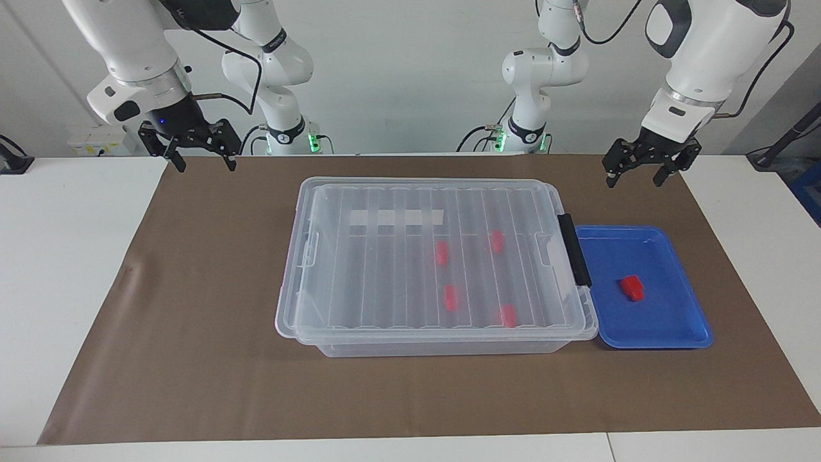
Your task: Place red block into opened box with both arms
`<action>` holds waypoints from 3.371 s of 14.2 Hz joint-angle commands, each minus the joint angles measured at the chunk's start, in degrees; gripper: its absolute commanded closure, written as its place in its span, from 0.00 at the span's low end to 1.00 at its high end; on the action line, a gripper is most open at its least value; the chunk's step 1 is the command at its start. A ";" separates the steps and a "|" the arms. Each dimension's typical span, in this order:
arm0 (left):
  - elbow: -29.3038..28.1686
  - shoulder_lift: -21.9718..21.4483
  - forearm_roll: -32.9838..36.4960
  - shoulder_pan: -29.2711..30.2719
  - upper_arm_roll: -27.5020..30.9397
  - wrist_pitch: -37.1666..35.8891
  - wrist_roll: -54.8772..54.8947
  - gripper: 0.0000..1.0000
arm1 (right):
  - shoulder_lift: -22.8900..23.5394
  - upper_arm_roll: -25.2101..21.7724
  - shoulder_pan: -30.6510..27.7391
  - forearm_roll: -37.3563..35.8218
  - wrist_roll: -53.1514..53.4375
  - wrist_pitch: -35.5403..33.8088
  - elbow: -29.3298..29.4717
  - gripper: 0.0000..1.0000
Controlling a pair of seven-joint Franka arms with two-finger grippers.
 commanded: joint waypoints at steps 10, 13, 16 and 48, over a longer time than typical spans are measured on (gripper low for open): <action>-0.14 -0.69 -0.18 -0.31 0.28 -0.03 -0.81 0.00 | 1.29 0.87 6.86 2.04 8.40 19.09 -8.53 0.00; -0.23 -0.78 -0.18 -0.31 0.28 -0.03 -0.81 0.00 | 5.07 0.87 8.98 1.95 8.32 24.29 -10.73 0.00; -0.31 -0.78 -0.18 -0.22 0.37 -0.03 -0.81 0.00 | 7.09 0.87 8.98 1.07 7.88 27.47 -13.20 0.00; -19.36 -3.86 1.14 8.81 0.37 22.79 5.07 0.00 | 10.62 0.69 4.41 -11.41 7.52 28.44 -12.94 0.00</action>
